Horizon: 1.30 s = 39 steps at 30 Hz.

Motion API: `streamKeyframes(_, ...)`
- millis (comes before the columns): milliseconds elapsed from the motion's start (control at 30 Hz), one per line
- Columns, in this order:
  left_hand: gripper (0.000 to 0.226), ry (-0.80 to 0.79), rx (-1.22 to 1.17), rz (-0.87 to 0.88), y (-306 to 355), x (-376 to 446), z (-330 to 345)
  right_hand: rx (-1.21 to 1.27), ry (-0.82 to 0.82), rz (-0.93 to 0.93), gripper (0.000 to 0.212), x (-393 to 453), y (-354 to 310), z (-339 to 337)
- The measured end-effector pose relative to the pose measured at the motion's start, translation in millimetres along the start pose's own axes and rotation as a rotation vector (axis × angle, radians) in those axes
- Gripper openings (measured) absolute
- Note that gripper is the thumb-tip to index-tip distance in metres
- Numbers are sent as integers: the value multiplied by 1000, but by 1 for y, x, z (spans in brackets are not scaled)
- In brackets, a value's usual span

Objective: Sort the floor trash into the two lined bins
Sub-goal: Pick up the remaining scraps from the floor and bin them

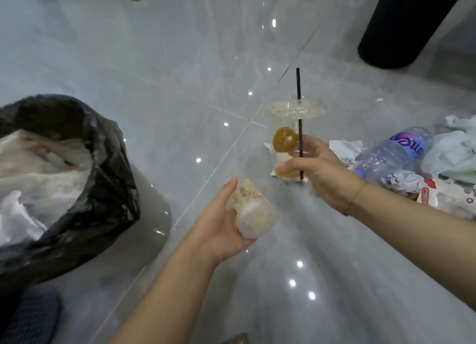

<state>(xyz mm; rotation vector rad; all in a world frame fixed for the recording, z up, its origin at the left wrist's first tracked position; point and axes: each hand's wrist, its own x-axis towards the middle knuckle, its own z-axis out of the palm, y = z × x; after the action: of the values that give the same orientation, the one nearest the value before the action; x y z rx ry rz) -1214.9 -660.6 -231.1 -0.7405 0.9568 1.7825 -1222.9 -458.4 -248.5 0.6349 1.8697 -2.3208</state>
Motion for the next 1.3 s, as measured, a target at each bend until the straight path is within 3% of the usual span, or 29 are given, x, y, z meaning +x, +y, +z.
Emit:
streamKeyframes(167, 55, -34, -187, -54, -24, -57, -38, -245, -265, -51, 74, -60, -9, 23)
streamKeyframes(267, 51, -62, -210, -19, -37, -94, -68, -374, -384, -33, 84, -94, -11, 47)
streamKeyframes(433, 39, -4, 18, 238, -62, -167, -123, -434, -534, -36, 74, -147, -10, 111)
streamKeyframes(500, 45, 35, 139, 343, -71, -192, -137, -478, -576, -43, 75, -163, -10, 133)
streamKeyframes(633, 57, 307, 344, 619, -82, -242, -167, -529, -651, -151, 80, -191, -5, 190)
streamKeyframes(767, 75, 646, 397, 835, -80, -288, -205, -584, -691, -290, 79, -216, 1, 248)
streamKeyframes(867, 64, 885, 468, 894, -75, -314, -233, -603, -779, -302, 77, -224, -2, 288)
streamKeyframes(1100, 52, 1169, 591, 1056, -48, -367, -281, -630, -835, -283, 83, -219, -18, 386)
streamKeyframes(1300, 55, 1343, 810, 1109, -21, -400, -309, -752, -810, -274, 84, -215, 20, 442)
